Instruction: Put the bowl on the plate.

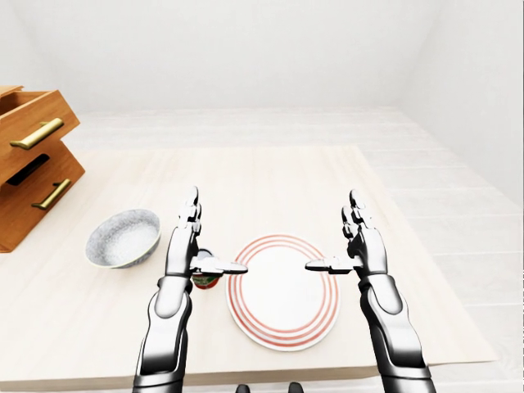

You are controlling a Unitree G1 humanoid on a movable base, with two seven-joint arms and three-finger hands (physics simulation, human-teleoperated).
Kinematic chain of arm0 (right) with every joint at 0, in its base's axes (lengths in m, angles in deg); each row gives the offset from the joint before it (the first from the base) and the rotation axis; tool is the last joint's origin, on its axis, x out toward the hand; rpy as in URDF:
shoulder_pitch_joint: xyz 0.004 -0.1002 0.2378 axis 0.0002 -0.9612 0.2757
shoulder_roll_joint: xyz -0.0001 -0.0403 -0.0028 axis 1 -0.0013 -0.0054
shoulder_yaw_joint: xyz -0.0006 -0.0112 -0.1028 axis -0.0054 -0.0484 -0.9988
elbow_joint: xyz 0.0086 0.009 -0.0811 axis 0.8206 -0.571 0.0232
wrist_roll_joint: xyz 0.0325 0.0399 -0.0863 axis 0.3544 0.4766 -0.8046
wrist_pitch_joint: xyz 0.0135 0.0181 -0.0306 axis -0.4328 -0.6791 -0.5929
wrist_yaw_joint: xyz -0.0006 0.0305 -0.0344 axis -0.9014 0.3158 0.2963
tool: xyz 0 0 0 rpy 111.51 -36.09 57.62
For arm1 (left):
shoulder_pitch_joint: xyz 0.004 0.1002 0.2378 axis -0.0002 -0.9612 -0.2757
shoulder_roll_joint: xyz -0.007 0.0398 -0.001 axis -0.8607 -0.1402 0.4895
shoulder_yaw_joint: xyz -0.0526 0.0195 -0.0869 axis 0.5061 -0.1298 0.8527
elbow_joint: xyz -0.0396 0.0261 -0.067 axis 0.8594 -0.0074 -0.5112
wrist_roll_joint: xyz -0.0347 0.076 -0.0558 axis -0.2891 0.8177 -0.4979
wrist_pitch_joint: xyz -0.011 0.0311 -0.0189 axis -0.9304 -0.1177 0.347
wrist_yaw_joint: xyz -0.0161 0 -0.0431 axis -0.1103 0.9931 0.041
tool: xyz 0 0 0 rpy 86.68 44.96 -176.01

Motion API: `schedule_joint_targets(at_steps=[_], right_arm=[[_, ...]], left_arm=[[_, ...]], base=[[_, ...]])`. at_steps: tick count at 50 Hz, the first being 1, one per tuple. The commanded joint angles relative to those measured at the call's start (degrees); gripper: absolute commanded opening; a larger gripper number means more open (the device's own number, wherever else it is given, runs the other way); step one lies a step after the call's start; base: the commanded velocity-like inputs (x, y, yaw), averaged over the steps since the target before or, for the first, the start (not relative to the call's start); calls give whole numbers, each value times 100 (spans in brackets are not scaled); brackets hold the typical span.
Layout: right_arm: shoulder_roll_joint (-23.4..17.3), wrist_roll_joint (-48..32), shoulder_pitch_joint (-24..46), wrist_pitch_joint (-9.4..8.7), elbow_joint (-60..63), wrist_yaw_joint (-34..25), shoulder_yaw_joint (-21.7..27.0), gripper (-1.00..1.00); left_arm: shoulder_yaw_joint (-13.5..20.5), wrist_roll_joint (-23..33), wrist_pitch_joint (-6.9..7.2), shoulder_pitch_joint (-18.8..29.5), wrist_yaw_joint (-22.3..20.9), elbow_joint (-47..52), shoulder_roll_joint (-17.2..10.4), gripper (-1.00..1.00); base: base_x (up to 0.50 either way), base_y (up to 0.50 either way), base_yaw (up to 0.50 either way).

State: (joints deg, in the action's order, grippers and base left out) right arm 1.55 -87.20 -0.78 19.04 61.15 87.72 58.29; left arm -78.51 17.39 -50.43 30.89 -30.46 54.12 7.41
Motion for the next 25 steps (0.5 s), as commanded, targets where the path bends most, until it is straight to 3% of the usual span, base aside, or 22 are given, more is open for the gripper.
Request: schedule_joint_targets(at_steps=[1,14,25], right_arm=[[10,-23,-16,0,-12,13,-16,100],[15,-44,-51,0,36,19,-43,100],[15,-114,-74,0,79,80,-36,100]], left_arm=[[13,-6,0,-19,3,-37,3,100],[33,-5,0,-28,-5,-29,-11,100],[84,-1,0,-26,-13,1,-42,100]], base=[[3,-21,0],[3,-21,0],[0,-2,0]])
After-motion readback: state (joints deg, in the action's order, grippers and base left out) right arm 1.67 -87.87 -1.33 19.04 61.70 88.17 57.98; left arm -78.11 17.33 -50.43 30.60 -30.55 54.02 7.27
